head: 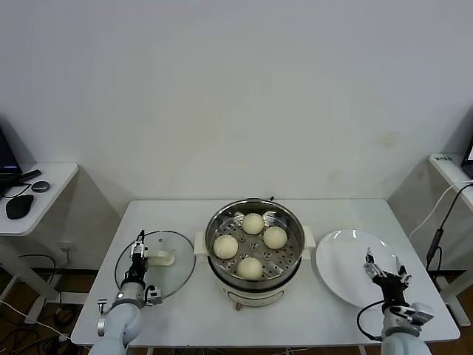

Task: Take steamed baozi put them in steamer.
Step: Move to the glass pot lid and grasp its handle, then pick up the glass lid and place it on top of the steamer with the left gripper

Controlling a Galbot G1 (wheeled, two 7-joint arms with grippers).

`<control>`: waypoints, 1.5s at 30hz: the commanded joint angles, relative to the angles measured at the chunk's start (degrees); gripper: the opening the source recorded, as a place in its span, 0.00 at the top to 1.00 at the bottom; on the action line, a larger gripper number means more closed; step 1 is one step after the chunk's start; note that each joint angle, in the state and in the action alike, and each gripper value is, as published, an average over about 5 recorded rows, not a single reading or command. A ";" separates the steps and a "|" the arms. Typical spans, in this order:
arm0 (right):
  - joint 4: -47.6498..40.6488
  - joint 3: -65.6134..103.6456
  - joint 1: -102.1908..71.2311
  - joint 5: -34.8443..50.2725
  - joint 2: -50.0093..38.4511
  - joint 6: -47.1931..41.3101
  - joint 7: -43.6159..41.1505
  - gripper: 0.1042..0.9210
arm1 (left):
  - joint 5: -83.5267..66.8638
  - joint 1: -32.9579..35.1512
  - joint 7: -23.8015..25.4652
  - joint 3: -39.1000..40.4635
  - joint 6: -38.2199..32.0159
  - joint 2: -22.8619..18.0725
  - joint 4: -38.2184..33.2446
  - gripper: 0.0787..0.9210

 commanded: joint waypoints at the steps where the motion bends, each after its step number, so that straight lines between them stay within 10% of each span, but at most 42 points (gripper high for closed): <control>1: 0.02 -0.11 -0.13 -0.08 0.16 0.16 -0.04 0.12 | -0.58 -1.65 -3.32 -0.23 -0.97 -0.12 6.06 0.12; 21: 0.03 -0.26 -0.17 -0.62 0.39 0.35 -0.03 0.12 | -4.30 -1.22 -4.23 0.86 -2.99 2.00 5.19 0.70; 27: 0.14 -0.43 0.11 -0.75 0.47 0.32 -0.02 0.12 | -4.53 2.01 -8.23 3.71 6.13 4.39 -0.33 0.87; 33: 0.20 -0.88 0.33 -0.77 0.49 0.31 -0.02 0.12 | -4.83 5.72 2.00 3.77 25.43 3.33 -13.81 0.88; 45: 1.07 -1.49 -0.77 -0.83 0.57 0.62 -0.02 0.12 | -1.26 7.94 14.80 -2.34 32.62 -2.42 -29.40 0.89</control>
